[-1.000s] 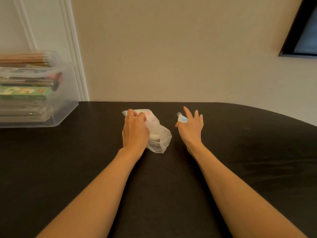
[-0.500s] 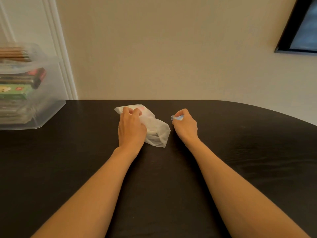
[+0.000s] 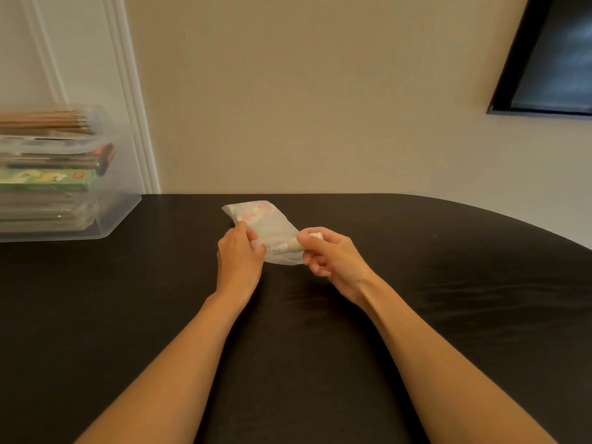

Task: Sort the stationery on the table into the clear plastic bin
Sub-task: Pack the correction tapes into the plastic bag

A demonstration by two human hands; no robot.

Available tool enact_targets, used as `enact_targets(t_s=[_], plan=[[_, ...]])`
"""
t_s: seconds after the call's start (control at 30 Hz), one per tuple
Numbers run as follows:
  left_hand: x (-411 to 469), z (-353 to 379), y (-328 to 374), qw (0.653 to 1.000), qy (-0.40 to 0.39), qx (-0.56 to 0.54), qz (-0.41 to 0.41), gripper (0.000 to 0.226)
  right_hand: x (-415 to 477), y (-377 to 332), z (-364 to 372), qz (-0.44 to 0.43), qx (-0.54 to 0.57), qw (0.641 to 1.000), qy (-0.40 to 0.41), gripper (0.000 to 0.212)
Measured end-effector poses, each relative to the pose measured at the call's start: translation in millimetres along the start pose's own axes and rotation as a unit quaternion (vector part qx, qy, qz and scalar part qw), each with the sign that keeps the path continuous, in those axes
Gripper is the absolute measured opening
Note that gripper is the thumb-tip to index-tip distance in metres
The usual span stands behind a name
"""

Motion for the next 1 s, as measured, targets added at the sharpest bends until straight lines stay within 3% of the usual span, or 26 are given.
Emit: enact_targets(t_s=[0.13,0.27,0.37,0.53,0.7,0.87,1.0], plan=[[-6,-6,-4,1.0,0.011,0.0,-0.012,0.006,-3,3,6,-0.015,-0.019,0.998,0.049,0.029],[-11,-9,-2,1.0,0.02,-0.007,-0.012,0.007,-3,7,16,0.003,-0.025,0.999,0.036,0.035],[-10,-8,2,1.0,0.012,0.015,0.006,0.014,-3,10,23,0.016,-0.095,0.995,0.027,0.038],[-7,-2,11,0.997,-0.016,0.048,0.055,0.024,-2,-3,25,-0.073,-0.237,0.963,0.101,0.051],[-7,-12,13,0.997,0.011,0.053,0.055,0.024,-5,-23,36,-0.136,-0.246,0.953,0.112,0.053],[-4,-26,5,0.994,0.06,0.063,0.062,0.022,14,-20,56,-0.093,-0.334,0.934,0.089,0.047],[2,-30,4,0.991,0.083,0.055,0.089,0.021,30,-23,45,-0.064,-0.28,0.946,0.152,0.044]])
Point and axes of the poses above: each hand's wrist, its own x-axis towards the middle knuckle, its own z-axis out of the palm, y = z × x, the point moved 10 cm from there along x, towards the middle knuckle, and after that the axes turned 13 degrees about z, right-handed, at the moved point
